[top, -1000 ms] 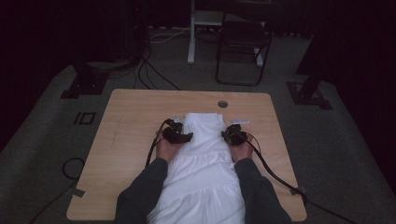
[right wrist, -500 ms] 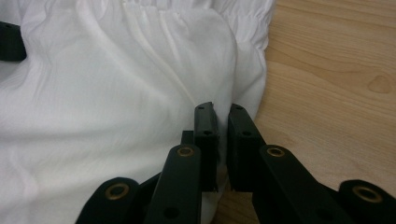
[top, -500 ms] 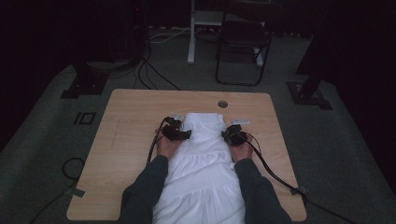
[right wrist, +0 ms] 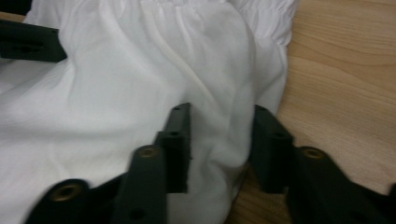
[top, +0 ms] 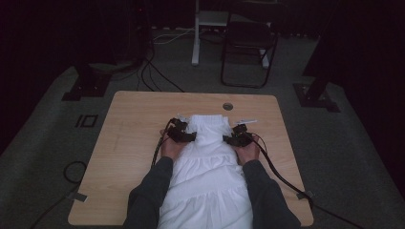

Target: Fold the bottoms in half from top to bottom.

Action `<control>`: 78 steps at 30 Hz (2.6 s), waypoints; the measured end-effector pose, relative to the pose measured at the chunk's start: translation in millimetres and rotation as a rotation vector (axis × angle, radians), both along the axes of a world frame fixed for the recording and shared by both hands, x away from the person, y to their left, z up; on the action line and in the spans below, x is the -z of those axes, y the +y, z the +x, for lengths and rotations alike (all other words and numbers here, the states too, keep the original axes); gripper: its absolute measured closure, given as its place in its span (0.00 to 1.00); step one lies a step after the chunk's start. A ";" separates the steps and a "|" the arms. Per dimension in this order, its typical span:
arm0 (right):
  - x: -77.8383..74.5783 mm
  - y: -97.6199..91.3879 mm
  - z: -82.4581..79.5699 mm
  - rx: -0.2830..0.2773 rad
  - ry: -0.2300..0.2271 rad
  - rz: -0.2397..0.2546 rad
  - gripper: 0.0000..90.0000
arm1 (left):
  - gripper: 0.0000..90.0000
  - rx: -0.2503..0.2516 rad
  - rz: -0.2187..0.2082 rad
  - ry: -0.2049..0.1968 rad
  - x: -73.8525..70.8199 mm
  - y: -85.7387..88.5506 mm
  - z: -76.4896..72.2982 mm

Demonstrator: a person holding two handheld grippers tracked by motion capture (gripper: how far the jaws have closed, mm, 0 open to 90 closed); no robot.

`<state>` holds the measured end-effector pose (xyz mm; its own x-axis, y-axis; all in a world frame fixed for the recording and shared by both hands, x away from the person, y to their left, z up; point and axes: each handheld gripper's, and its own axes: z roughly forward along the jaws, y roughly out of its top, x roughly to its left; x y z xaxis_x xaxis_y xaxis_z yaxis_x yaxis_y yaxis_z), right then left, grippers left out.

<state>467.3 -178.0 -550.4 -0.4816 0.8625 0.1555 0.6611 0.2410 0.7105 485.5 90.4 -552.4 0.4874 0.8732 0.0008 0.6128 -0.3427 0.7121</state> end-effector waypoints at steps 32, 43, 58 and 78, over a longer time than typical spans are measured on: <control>-1.9 23.0 28.4 0.028 0.019 -0.059 0.92 | 0.89 0.041 -0.074 0.087 -5.6 -13.2 -1.4; -31.6 4.4 29.7 -0.017 -0.007 0.068 0.94 | 0.95 0.083 -0.136 -0.013 -51.3 5.9 -1.7; -148.6 4.9 29.9 -0.066 -0.309 0.143 0.94 | 0.95 0.068 -0.261 -0.265 -163.5 29.8 0.4; -127.2 5.3 -48.6 -0.156 -0.287 0.122 0.93 | 0.94 0.234 -0.176 -0.272 -149.5 35.9 -99.4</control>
<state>418.6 -172.7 -423.3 -0.6452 0.7584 0.0919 0.3924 0.2257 0.8917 386.1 126.4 -403.0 0.6756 0.7371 0.0177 0.3134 -0.3088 0.8980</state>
